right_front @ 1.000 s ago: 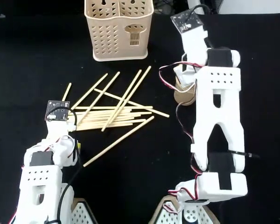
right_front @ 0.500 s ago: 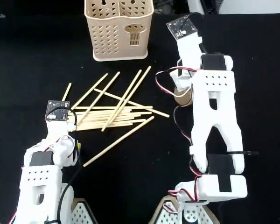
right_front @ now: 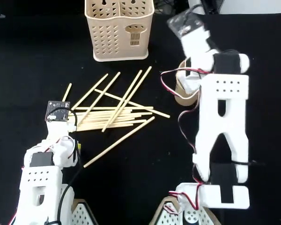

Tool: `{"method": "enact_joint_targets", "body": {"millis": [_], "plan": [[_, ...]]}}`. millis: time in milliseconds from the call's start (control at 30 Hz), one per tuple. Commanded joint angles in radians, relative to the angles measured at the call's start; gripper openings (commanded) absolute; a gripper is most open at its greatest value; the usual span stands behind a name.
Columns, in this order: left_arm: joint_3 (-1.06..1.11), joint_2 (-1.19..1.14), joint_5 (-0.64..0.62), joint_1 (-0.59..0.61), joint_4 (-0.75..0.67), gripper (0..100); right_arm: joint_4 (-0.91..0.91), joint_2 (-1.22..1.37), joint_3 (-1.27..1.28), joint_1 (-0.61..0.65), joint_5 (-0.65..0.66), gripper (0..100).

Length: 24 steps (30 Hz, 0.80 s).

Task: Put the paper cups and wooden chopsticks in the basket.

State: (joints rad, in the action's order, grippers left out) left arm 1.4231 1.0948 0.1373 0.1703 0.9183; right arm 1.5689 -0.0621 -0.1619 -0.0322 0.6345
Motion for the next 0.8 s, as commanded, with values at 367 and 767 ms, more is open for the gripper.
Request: {"method": "enact_joint_targets", "body": {"millis": [367, 767], "plan": [[-0.002, 0.015, -0.003, -0.001, -0.014, 17, -0.043, 0.183, 0.005, 0.002, 0.190, 21.1], [-0.002, 0.015, -0.003, -0.001, -0.014, 17, -0.140, 0.280, -0.030, -0.020, 0.190, 2.8]]}}
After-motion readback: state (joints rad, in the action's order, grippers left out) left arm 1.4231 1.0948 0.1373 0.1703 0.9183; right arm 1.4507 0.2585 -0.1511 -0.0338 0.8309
